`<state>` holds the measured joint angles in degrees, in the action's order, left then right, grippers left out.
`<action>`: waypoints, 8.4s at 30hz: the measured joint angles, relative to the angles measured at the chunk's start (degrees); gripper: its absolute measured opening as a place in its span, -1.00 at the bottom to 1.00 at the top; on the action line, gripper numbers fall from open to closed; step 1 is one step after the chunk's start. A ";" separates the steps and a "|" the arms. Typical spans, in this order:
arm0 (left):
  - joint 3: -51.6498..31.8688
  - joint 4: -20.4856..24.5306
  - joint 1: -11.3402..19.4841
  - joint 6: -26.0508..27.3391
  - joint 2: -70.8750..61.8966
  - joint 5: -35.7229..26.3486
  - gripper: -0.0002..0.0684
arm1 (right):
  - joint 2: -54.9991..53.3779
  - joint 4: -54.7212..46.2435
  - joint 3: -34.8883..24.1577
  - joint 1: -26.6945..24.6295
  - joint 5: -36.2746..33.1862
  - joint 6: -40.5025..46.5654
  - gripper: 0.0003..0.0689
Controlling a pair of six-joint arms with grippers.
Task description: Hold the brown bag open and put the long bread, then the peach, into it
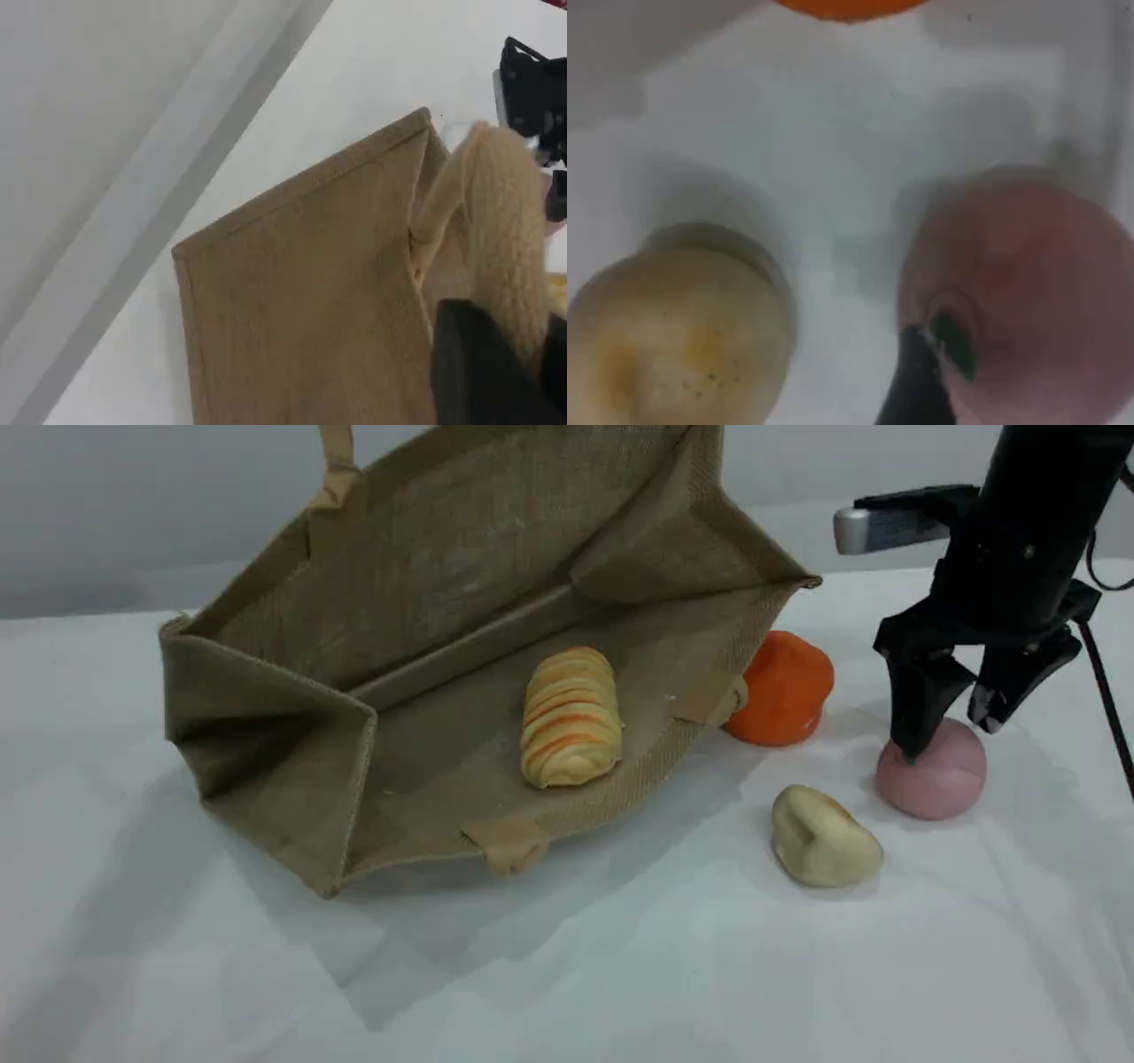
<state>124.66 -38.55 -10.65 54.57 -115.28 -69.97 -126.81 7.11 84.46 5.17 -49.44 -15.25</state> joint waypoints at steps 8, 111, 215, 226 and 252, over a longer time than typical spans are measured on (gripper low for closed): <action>0.00 0.00 0.00 0.00 0.00 0.00 -0.71 | -0.29 -0.05 0.00 0.00 -0.16 -0.04 -0.07; 0.00 -0.44 0.00 0.00 0.00 -0.01 -0.71 | 15.99 59.56 -13.81 26.26 38.08 -55.38 0.62; -94.22 29.81 0.18 -44.58 112.24 5.06 0.71 | 122.27 3.06 -55.37 0.00 -11.83 4.52 0.63; -95.71 31.75 0.18 -47.79 112.19 8.05 0.71 | 122.27 3.06 -55.35 0.00 -12.08 4.52 0.63; -95.66 31.11 8.05 -47.61 115.28 7.82 0.71 | 123.11 3.25 -55.31 -1.81 -12.09 4.52 0.28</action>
<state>29.00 -7.44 -2.60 6.95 0.00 -62.16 -3.69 10.36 29.15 3.36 -61.53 -10.73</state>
